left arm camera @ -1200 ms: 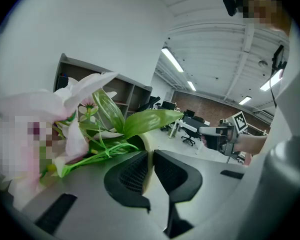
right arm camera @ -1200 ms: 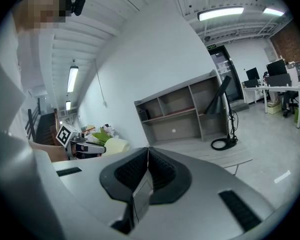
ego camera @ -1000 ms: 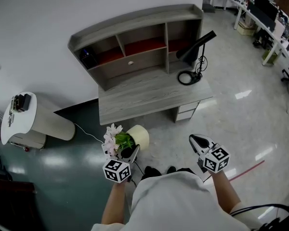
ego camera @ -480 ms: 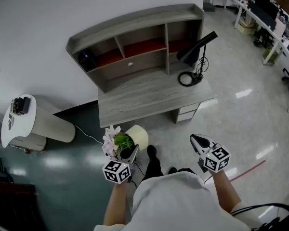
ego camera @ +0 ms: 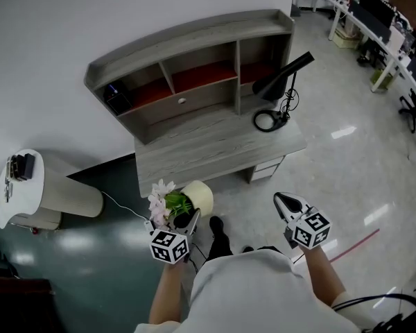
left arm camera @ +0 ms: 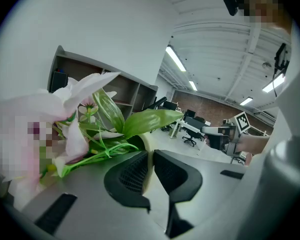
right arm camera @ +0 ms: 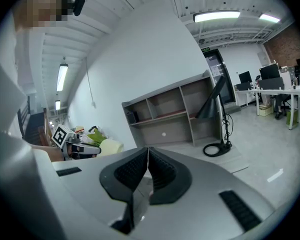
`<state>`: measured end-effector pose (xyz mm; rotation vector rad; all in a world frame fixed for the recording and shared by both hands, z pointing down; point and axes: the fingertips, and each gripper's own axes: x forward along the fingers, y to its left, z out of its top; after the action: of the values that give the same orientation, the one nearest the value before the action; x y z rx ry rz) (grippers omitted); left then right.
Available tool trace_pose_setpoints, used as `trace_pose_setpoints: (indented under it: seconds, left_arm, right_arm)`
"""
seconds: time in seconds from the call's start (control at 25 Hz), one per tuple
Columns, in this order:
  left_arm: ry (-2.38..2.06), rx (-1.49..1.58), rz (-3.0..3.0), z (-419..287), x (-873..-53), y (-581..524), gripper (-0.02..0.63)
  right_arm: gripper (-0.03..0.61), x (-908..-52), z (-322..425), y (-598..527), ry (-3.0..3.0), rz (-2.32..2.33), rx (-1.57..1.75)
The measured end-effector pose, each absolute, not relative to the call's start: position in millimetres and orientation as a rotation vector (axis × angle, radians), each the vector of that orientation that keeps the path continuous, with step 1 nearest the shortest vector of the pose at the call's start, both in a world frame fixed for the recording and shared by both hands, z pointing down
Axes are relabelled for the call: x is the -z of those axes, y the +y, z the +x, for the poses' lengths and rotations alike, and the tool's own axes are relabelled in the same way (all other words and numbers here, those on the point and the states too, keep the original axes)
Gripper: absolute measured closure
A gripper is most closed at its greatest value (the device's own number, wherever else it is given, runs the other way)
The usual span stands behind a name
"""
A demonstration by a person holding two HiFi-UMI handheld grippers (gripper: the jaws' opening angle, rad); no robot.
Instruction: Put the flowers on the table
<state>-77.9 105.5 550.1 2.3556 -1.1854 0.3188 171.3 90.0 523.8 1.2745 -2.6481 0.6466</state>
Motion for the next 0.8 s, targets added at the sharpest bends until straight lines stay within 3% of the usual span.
trace_pose_setpoints:
  seconds: [0.8]
  left_arm:
    - [-1.084,-0.400,2.357,-123,-563,-2,0.563]
  right_arm:
    - [0.558,-535,130,-8,-2.552,1.377,-0.724]
